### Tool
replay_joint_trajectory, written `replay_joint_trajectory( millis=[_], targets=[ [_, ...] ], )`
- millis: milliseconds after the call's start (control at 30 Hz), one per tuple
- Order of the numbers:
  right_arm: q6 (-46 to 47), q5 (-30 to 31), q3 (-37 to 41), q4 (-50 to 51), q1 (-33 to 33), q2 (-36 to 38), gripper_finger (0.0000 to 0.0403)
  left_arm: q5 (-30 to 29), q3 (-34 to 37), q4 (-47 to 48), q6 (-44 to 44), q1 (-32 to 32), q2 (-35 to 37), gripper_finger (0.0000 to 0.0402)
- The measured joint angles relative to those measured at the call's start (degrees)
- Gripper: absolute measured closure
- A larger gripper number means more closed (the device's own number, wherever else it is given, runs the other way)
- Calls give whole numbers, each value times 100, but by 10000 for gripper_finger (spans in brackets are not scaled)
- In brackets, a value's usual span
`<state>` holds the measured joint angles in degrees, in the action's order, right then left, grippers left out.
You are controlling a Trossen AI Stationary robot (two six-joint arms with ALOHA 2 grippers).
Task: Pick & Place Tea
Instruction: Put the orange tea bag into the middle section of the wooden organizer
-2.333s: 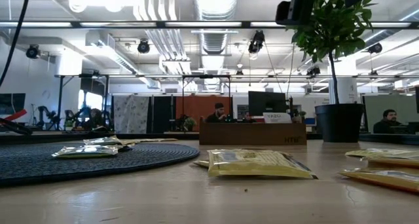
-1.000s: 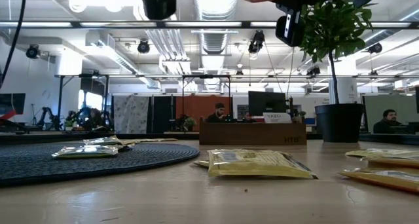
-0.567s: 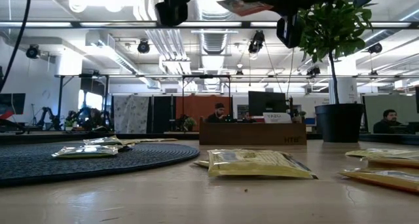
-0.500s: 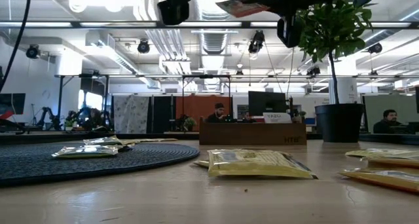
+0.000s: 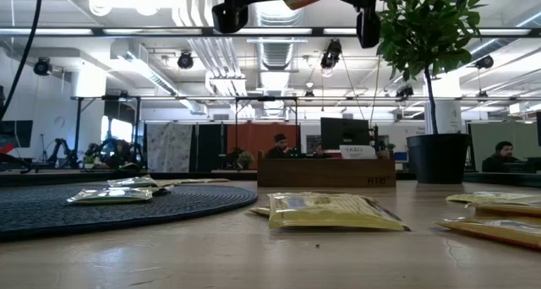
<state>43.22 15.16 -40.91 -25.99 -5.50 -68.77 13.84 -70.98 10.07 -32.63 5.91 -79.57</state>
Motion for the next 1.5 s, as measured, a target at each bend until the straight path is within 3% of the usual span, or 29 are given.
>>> replay_joint_trajectory(
  millis=[467, 900, 1033, 1300, 1500],
  targets=[
    [-36, 283, -2, -34, 2, 54, 394, -491, 7, 334, 372, 149, 17, 232],
    [-25, 301, -2, -294, 31, 41, 394, -32, 9, -558, 209, 177, -300, 234],
    [-17, 303, -2, -277, 26, 41, 394, 4, 9, -559, 215, 150, -350, 263],
    [-17, 310, -2, -118, 31, 41, 381, 0, 9, -593, 412, 147, -350, 386],
    [7, 304, -2, 186, 83, 60, 338, -97, 9, -546, 572, 142, -352, 400]
  ],
)
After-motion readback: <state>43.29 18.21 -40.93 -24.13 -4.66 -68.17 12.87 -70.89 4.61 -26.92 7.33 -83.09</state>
